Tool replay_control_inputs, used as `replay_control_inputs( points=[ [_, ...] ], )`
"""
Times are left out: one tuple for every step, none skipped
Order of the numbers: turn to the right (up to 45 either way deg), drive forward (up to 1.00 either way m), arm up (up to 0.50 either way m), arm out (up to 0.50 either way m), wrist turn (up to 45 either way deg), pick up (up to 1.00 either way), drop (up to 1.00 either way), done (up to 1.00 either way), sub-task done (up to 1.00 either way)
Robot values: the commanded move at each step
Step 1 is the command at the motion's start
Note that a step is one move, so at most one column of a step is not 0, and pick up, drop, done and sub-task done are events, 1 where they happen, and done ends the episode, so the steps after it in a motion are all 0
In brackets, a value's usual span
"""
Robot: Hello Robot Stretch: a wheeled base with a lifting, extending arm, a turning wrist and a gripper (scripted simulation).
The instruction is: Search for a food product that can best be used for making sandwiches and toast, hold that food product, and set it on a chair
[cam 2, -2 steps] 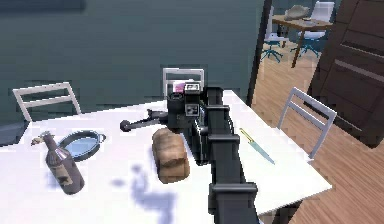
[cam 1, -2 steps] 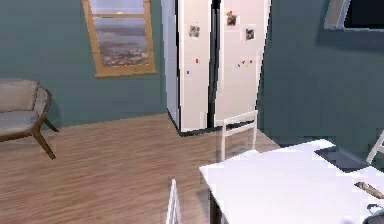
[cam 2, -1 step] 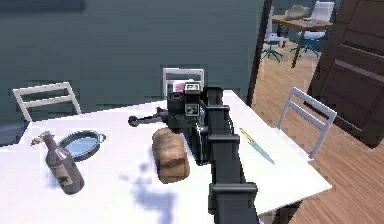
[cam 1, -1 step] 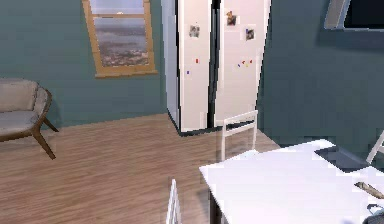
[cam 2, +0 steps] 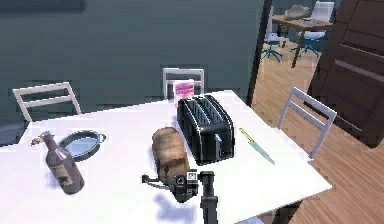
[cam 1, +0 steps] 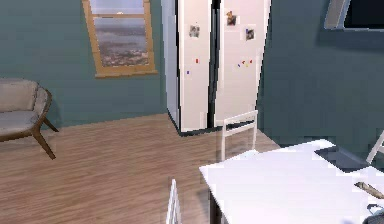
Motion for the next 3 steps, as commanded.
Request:
replay_control_inputs(
  points=[
    [0.0,0.00,0.00,0.00,0.0,1.00,0.00,0.00,0.00],
    [0.0,0.00,0.10,0.00,0.0,0.00,0.00,0.00,0.00],
    [0.0,0.00,0.28,0.00,0.0,0.00,0.00,0.00,0.00]
  ],
)
